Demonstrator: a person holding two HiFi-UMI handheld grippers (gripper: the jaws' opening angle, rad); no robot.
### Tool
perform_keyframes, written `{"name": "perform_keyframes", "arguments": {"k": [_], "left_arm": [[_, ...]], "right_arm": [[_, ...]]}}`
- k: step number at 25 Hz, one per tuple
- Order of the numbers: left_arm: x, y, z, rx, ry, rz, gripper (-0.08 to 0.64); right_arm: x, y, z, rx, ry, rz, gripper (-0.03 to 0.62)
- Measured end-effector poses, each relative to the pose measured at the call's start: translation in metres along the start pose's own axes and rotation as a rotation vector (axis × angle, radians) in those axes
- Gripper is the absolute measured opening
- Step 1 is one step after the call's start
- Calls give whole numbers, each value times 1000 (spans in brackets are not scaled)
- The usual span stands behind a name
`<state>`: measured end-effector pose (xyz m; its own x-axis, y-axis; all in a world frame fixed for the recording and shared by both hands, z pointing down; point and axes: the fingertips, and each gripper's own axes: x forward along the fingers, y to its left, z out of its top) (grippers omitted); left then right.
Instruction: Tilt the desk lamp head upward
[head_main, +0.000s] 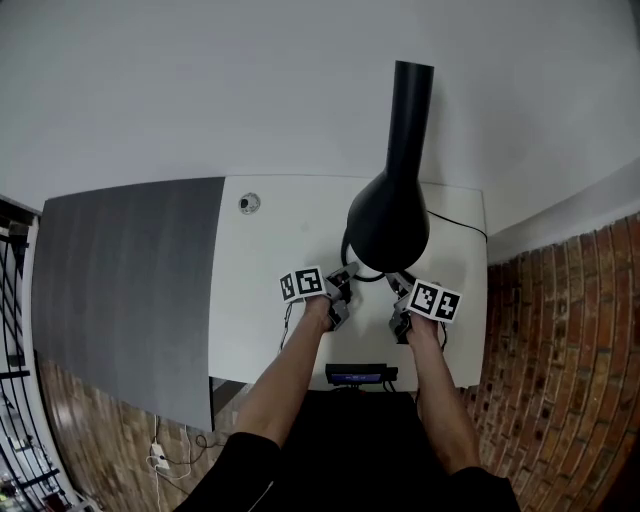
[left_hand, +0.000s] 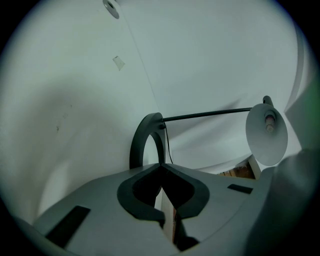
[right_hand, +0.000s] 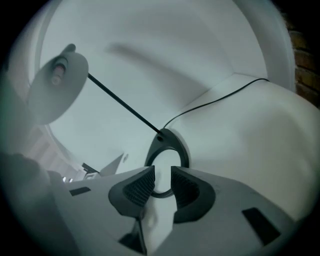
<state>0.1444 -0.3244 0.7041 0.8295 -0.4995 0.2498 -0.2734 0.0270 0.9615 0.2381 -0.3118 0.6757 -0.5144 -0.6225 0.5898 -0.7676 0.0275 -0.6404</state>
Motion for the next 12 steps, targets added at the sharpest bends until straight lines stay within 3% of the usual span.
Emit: {"name": "perform_keyframes", "arguments": {"k": [7, 12], "left_arm": [[1, -2, 0, -4, 10, -12, 12], [2, 0, -1, -5, 11, -8, 12]], "right_arm": [[-62, 71, 19, 53, -130, 384, 94], [-101, 124, 30, -20, -190, 589, 94]]}}
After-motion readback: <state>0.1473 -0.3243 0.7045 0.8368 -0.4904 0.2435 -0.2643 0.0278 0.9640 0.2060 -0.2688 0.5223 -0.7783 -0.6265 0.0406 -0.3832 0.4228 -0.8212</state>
